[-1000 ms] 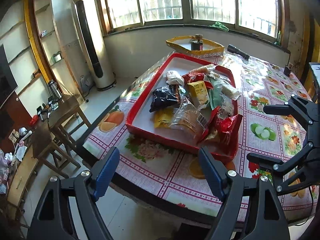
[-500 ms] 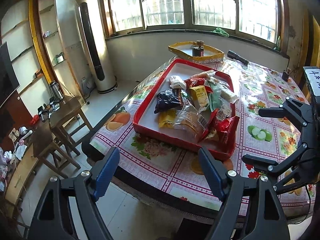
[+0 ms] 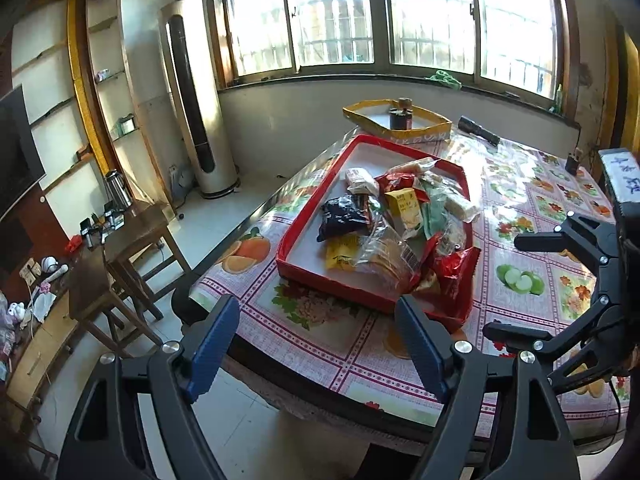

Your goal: Organize snacks

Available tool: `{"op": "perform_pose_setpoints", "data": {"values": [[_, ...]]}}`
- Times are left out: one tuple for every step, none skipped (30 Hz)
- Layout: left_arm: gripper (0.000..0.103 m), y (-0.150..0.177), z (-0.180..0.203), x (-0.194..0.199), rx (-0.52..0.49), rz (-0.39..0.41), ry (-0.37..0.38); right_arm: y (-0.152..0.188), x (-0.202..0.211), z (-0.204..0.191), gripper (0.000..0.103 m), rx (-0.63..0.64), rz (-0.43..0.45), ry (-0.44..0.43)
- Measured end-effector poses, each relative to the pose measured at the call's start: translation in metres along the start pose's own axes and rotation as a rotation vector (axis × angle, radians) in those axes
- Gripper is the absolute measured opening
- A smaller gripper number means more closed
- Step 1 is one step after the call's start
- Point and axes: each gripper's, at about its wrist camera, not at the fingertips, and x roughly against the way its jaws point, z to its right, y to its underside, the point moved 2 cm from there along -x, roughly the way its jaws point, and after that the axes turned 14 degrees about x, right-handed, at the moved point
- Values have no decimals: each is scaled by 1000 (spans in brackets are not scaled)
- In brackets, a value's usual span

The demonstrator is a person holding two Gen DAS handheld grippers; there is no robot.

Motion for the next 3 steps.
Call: {"op": "perform_pose_setpoints", "data": {"values": [[81,-1,1,-1,-1,-10,5,3,1,1,94,-11,-2,-3],[81,-1,2,-2,-5,-17,9,7,2,2,94,-25,-6,-7],[81,-1,5,-3,-10,-24,12,14,4,4,94,-44,-12,-9]]}}
